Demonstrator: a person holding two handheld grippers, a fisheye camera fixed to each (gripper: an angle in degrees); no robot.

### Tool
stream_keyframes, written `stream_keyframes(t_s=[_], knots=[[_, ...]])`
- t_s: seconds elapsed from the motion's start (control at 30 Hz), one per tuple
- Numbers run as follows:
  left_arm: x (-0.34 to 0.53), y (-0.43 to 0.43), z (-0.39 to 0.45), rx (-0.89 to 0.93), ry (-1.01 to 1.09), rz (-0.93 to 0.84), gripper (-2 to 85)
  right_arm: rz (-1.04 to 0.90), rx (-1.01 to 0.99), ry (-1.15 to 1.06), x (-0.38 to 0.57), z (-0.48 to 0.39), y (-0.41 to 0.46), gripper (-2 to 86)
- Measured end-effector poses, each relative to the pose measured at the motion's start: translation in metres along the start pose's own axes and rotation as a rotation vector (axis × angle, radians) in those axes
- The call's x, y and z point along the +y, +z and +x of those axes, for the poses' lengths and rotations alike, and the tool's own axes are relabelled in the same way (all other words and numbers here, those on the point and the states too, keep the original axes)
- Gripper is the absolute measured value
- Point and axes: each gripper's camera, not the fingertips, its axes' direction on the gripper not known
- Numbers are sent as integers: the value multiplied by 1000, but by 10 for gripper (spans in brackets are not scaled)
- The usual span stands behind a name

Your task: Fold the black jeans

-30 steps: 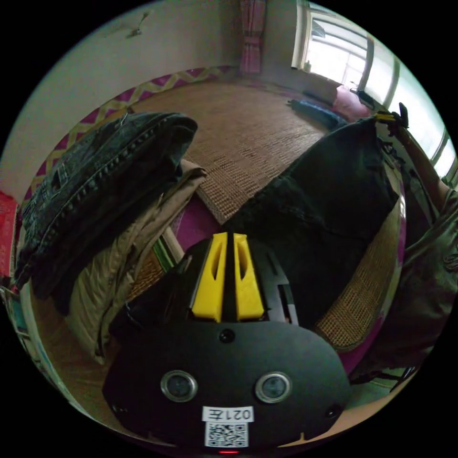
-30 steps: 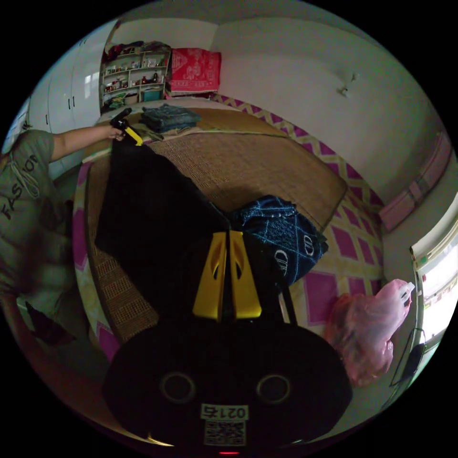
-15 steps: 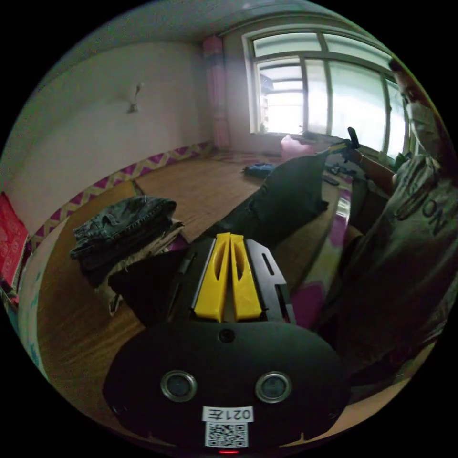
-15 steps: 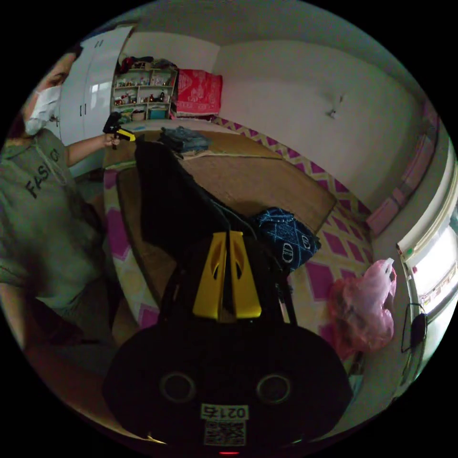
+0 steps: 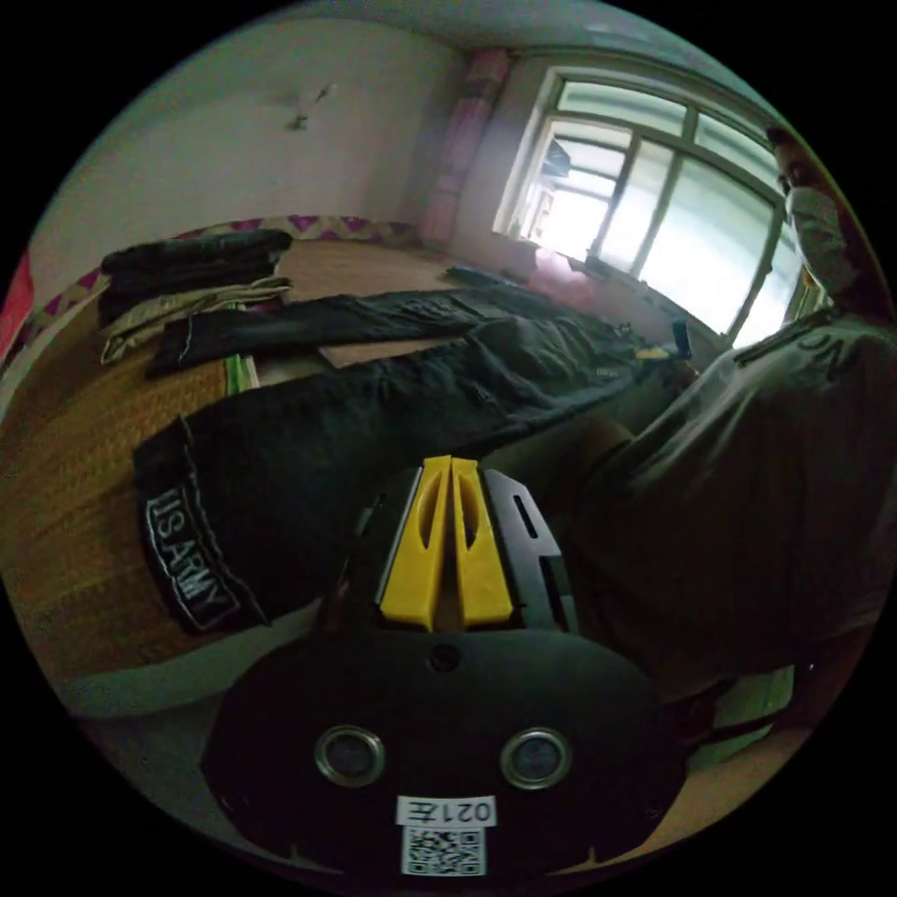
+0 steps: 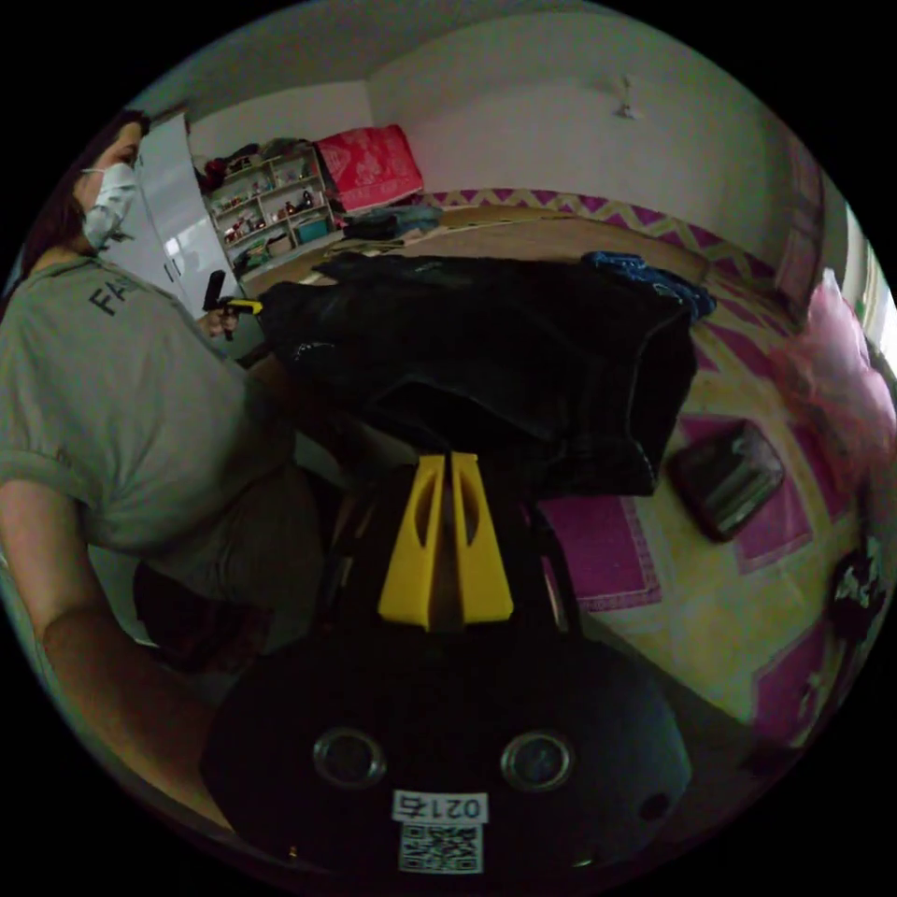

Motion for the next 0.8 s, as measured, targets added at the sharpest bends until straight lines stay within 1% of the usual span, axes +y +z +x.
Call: stream_keyframes(t_s=[0.07,0.1,0.13,0.17,0.2,0.23,0.27,0.3,0.37,0.4,0.43,0.5,0.57,0.63,0.67,0.7,0.73,0.8], knots=[[8,-16,-3,-17,-54,51,-6,-17,-6,29,-3,8,8,5],[13,-35,-5,-10,-81,132,-4,-45,-11,45,-7,12,12,9],[17,-56,-10,-42,-135,220,1,-53,-22,59,-13,14,9,15],[19,-65,-12,-81,-167,251,4,-57,-30,68,-16,15,5,18],[20,-82,-19,-203,-240,279,27,-77,-51,80,-25,17,-5,25],[19,-93,-25,-333,-295,258,49,-78,-62,69,-37,15,-23,32],[17,-97,-30,-378,-316,234,59,-68,-63,57,-45,13,-34,35],[13,-101,-41,-441,-363,174,74,-26,-54,27,-63,10,-57,44],[9,-101,-56,-474,-391,97,83,65,-25,2,-93,11,-86,62],[7,-96,-67,-462,-422,15,80,116,-18,-3,-116,15,-95,72],[8,-97,-70,-490,-415,29,69,125,-18,-9,-141,20,-94,72],[6,-102,-75,-511,-427,13,48,87,18,19,-176,31,-79,63],[2,-109,-82,-491,-451,-7,17,37,75,46,-199,44,-56,31],[-7,-114,-89,-513,-436,-21,-4,-89,196,122,-213,70,-19,3],[-10,-115,-92,-520,-426,-28,-5,-122,227,126,-214,75,-11,1],[-14,-117,-99,-505,-428,-46,-7,-206,269,121,-216,85,5,-3],[-16,-120,-107,-489,-440,-47,-8,-153,276,109,-217,89,-4,-4],[-17,-122,-114,-475,-446,-50,-9,-147,260,121,-221,98,-12,-5]])
